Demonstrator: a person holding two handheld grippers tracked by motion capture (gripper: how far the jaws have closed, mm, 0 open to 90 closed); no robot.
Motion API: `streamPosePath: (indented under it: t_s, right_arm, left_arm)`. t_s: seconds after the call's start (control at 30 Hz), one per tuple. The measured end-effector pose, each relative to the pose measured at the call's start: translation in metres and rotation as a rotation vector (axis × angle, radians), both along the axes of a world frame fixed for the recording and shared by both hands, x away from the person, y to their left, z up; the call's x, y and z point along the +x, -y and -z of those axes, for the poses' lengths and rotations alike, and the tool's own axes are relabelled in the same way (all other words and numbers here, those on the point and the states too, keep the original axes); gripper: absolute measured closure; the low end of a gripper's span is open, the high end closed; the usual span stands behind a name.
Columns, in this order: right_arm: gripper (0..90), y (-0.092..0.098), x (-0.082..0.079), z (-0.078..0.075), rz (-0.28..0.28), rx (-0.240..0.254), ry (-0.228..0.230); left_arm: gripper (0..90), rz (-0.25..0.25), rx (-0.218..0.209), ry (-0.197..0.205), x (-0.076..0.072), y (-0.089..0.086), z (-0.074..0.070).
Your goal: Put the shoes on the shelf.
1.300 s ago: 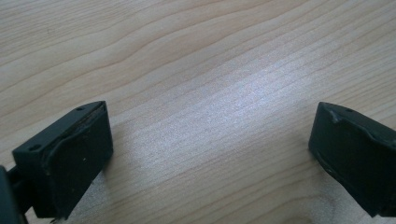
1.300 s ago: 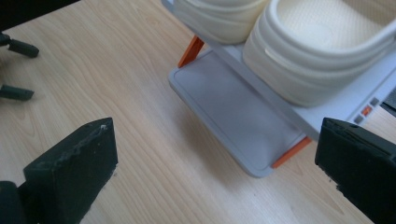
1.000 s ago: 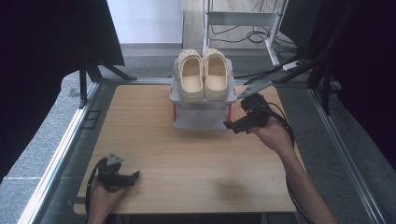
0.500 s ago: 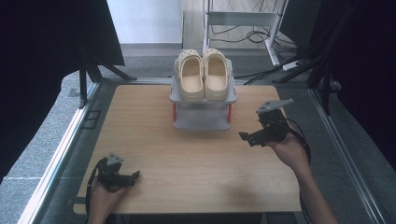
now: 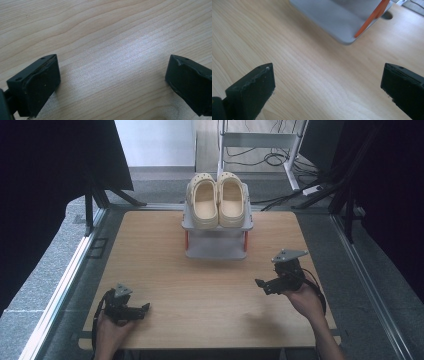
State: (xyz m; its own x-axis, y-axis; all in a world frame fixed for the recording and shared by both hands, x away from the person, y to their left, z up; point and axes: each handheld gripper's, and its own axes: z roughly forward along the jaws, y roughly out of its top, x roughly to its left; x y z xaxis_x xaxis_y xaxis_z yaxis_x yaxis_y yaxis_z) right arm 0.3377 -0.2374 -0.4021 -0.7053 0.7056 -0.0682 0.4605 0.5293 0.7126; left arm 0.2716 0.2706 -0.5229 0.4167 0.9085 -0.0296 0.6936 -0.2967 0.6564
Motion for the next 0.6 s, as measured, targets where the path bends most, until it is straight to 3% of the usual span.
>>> streamPosePath:
  t_s: [0.07, 0.1, 0.27, 0.33, 0.43, 0.53, 0.6]
  right_arm:
    - [0.0, 0.0, -0.003, 0.018, -0.006, -0.006, -0.014]
    - [0.0, 0.0, -0.003, 0.018, -0.006, -0.006, -0.014]
    - [0.0, 0.002, -0.009, 0.05, 0.023, 0.007, -0.021]
    - [0.0, 0.003, -0.012, 0.065, 0.037, 0.021, -0.03]
    - [0.0, 0.002, -0.016, 0.094, 0.052, -0.003, -0.058]
    - [0.0, 0.004, -0.017, 0.106, 0.063, 0.019, -0.083]
    - [0.0, 0.006, -0.018, 0.115, 0.081, 0.007, -0.088]
  left_arm:
    - [0.0, 0.0, 0.0, 0.0, 0.0, 0.0, 0.0]
    - [0.0, -0.001, -0.001, 0.001, 0.0, 0.0, 0.0]
    - [0.0, -0.001, -0.001, 0.001, 0.0, 0.0, 0.0]
    - [0.0, -0.001, -0.001, 0.001, 0.0, 0.0, 0.0]
    - [0.0, -0.001, -0.001, 0.001, 0.0, 0.0, 0.0]
    - [0.0, -0.001, -0.001, 0.001, 0.0, 0.0, 0.0]
    - [0.0, -0.001, -0.001, 0.001, 0.0, 0.0, 0.0]
